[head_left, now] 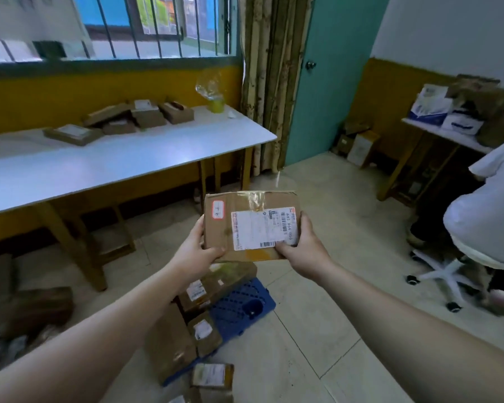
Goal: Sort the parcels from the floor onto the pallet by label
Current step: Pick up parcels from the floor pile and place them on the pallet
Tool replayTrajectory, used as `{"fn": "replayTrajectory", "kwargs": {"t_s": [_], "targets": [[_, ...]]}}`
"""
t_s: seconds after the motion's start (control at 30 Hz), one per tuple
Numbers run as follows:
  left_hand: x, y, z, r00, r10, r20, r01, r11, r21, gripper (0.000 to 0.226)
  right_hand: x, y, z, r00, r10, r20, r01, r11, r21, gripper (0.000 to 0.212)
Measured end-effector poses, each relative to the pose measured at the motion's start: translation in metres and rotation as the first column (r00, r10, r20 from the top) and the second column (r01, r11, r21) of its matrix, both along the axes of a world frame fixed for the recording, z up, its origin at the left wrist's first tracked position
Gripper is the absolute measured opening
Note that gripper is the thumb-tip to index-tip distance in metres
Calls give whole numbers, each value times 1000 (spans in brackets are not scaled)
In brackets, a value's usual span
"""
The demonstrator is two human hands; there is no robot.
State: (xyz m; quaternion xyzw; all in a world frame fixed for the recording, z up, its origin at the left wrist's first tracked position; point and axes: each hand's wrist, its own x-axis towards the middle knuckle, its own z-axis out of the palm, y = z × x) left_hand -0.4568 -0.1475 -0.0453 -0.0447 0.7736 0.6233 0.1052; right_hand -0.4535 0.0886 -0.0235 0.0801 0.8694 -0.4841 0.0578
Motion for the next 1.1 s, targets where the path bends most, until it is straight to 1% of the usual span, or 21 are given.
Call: {"fn": "replayTrajectory", "kwargs": {"t_s": [0.1, 0.2, 0.3, 0.37, 0.47, 0.57, 0.63, 0.67, 0.73, 0.77, 0.83, 0.9, 1.0, 1.1], "targets": [[-25, 3, -25, 994, 97, 56, -93, 992, -81, 82, -47, 1, -29, 989, 128, 74, -132, 990, 45, 98], [-41, 12, -64, 972, 216, 92, -200, 968, -152, 79, -92, 7, -74, 949, 279, 150, -290, 955, 60, 98], [-53, 33, -116, 906, 387, 169, -349, 911, -219, 80, -132, 18, -134, 897, 375, 234, -394, 918, 37, 98], [-60, 49, -155, 860, 452, 234, -389, 880, -272, 78, -155, 25, -179, 869, 408, 282, -442, 895, 66, 96], [-69, 70, -218, 812, 494, 310, -390, 855, -341, 79, -177, 34, -252, 820, 441, 366, -508, 854, 110, 88], [-81, 81, -286, 782, 500, 373, -356, 849, -392, 82, -184, 38, -334, 781, 451, 433, -550, 824, 135, 82], [-87, 83, -336, 787, 487, 378, -329, 850, -411, 77, -188, 36, -391, 758, 453, 470, -567, 814, 128, 82], [-90, 83, -362, 796, 473, 378, -318, 858, -403, 70, -191, 35, -419, 756, 446, 480, -562, 818, 126, 82], [-96, 82, -413, 817, 448, 364, -292, 865, -408, 52, -197, 31, -472, 763, 436, 477, -554, 822, 134, 78], [-98, 82, -440, 824, 441, 355, -272, 858, -435, 48, -200, 29, -499, 763, 442, 472, -558, 819, 136, 74], [-103, 81, -491, 819, 440, 367, -212, 828, -520, 51, -203, 23, -549, 762, 454, 462, -569, 810, 141, 71], [-107, 81, -536, 800, 457, 387, -176, 797, -578, 51, -203, 18, -593, 765, 450, 460, -572, 804, 164, 74], [-108, 83, -588, 807, 460, 371, -184, 792, -582, 38, -207, 13, -645, 762, 471, 446, -582, 800, 149, 76], [-108, 82, -623, 820, 439, 367, -166, 796, -583, 33, -210, 11, -682, 763, 461, 454, -574, 806, 146, 76]]}}
